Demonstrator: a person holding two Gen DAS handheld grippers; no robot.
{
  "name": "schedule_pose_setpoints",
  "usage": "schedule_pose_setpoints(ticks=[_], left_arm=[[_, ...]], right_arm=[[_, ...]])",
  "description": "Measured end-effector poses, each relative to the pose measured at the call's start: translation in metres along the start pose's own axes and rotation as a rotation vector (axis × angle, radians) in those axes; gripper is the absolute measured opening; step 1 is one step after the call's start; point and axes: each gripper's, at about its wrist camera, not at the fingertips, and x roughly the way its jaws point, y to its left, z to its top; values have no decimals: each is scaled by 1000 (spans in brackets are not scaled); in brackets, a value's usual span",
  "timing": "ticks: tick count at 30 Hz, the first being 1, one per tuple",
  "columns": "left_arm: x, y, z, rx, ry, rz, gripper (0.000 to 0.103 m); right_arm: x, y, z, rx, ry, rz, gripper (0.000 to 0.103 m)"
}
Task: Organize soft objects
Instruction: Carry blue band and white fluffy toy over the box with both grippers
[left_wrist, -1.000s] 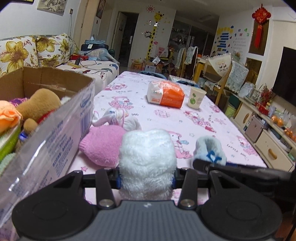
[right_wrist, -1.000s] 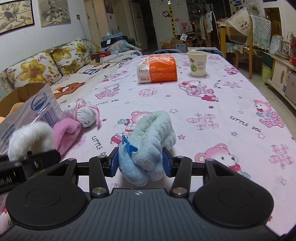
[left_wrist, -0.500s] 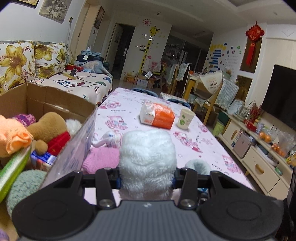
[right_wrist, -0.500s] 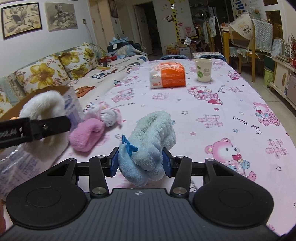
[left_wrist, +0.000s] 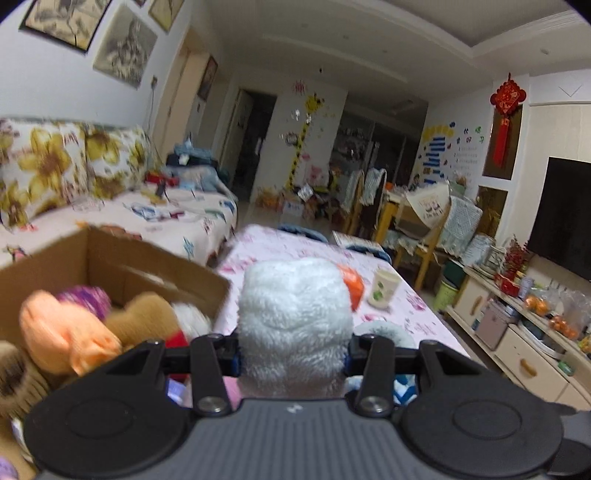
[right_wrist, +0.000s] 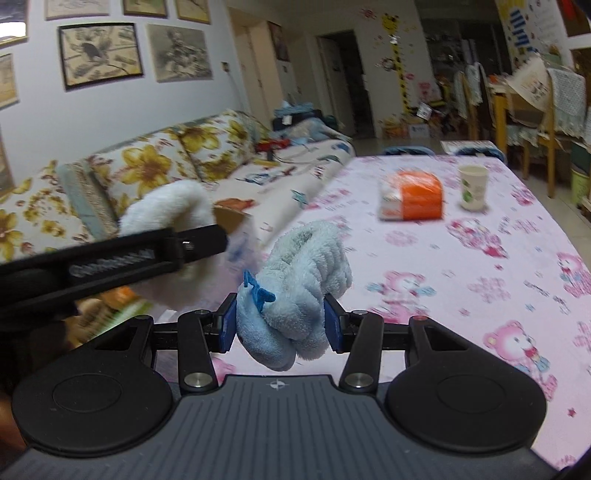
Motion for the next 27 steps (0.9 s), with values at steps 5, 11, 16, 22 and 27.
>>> schedule_pose_setpoints(ticks=[5,11,16,22,27], left_arm=[[-3,18,6,-52,-19,31,44],[-7,52,16,-127,-64,105,44],[-3,82,21,-173,-62,179,44],[0,107,27,-134,-54,239,44],[6,113,27,-87,-27,261,44]], right_arm=[[8,15,7,-21,-19,51,59],[29,32,11,-32,-12,108,59],[41,49,10,-39,14,172,59],[51,69,6,-63,56,239,60],[58,78,2,-70,96,273,60]])
